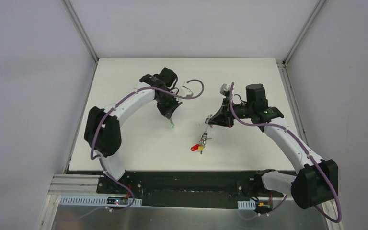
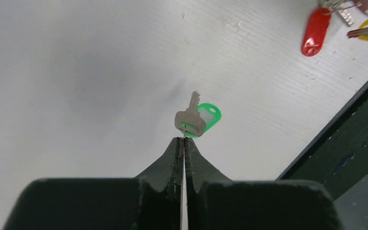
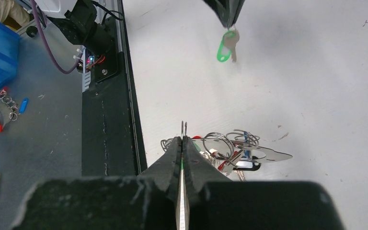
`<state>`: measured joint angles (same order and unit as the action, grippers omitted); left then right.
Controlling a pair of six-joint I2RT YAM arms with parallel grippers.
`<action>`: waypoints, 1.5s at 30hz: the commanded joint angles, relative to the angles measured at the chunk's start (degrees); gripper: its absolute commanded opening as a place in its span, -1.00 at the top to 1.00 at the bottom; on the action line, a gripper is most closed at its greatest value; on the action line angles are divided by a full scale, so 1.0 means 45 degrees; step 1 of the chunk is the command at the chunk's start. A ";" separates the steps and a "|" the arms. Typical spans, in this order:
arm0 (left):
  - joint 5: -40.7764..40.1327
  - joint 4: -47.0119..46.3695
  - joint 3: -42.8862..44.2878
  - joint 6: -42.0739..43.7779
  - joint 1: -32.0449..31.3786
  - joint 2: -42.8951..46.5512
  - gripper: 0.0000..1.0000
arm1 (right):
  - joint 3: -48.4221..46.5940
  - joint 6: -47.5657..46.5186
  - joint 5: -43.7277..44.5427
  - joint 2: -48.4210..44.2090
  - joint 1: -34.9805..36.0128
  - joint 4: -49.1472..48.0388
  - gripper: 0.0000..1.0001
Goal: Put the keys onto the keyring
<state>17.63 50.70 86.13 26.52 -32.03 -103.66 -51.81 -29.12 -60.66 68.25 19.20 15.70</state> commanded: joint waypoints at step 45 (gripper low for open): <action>0.7494 0.0354 -0.0625 0.5082 -0.1368 0.6397 1.00 | -0.3469 0.1456 -0.3960 0.3145 0.3738 -0.0758 1.00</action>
<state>49.28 52.75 83.18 47.42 -37.47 -76.69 -67.11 -24.47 -74.43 82.32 35.48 16.25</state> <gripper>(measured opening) 0.007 0.006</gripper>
